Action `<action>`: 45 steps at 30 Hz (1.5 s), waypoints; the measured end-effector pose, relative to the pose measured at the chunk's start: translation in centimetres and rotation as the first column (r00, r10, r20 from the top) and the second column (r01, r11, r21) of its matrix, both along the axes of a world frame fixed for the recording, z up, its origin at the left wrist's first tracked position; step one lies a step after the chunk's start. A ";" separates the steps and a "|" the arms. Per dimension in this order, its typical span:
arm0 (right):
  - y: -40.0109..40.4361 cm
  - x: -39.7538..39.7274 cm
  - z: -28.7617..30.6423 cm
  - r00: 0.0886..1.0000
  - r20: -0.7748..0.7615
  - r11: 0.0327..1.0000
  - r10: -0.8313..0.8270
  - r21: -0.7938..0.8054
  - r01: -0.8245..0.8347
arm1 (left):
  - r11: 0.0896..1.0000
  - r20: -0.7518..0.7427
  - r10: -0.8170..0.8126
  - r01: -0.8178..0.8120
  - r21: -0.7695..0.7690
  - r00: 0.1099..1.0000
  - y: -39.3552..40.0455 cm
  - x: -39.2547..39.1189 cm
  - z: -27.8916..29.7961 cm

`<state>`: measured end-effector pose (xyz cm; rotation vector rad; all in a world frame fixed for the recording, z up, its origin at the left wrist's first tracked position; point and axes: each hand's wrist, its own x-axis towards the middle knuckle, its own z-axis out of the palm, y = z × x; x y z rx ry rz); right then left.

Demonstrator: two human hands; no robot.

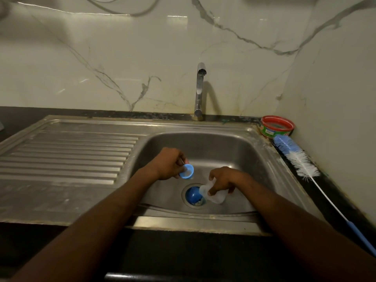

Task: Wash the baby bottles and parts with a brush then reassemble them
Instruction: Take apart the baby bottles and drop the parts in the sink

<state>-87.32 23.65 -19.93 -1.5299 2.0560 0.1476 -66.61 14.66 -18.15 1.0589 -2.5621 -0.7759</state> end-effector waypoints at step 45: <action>-1.1 0.6 2.5 0.381 0.915 0.697 0.136 -0.361 0.619 | 0.997 -0.423 0.009 -0.043 -0.071 0.906 -0.1 -2.7 0.8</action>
